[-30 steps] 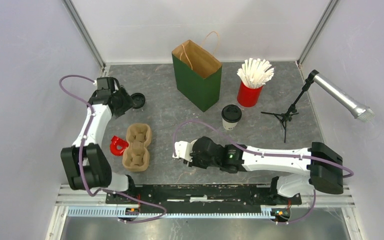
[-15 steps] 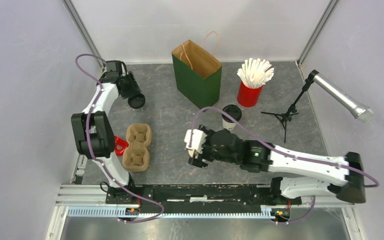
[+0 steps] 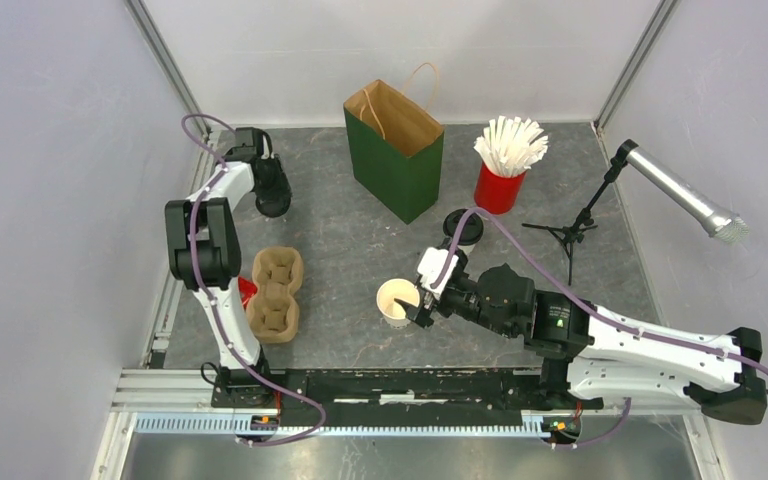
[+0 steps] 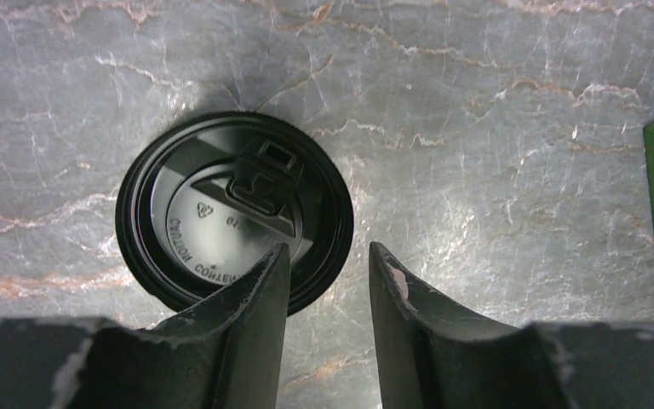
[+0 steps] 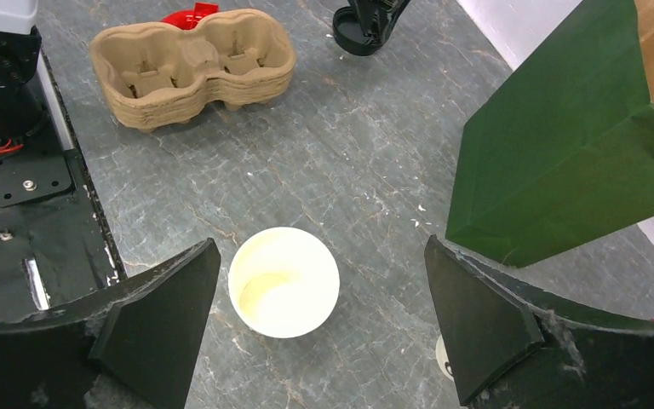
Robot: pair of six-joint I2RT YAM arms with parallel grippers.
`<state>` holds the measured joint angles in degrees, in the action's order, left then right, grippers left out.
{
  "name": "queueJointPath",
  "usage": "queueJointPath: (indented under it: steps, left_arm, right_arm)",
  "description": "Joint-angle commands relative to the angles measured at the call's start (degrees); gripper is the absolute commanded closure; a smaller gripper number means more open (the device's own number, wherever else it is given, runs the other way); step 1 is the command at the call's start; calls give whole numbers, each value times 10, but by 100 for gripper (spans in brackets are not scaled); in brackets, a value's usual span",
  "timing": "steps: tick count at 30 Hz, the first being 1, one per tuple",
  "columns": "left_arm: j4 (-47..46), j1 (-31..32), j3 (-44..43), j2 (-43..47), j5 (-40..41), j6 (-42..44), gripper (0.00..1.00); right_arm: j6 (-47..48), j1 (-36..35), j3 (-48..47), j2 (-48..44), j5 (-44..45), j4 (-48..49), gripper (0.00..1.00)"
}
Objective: Pack the takeout coffee
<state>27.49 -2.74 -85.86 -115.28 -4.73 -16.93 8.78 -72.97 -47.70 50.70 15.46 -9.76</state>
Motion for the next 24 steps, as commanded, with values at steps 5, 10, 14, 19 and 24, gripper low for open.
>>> queueJointPath:
  steps: [5,10,14,19,24]
  left_arm:
    - [-31,4,-44,-24,10,37,58]
    - [-30,5,-49,-31,9,41,59]
    - [-25,7,-53,-42,10,42,59]
    - [-25,8,-54,-43,13,42,67]
    - [-23,8,-55,-35,15,44,88]
  right_arm:
    - [-2,1,-6,22,19,25,2]
    - [0,1,-8,27,20,25,2]
    - [0,1,-9,27,21,24,2]
    - [0,1,-7,23,25,24,2]
    - [0,1,-3,24,26,25,2]
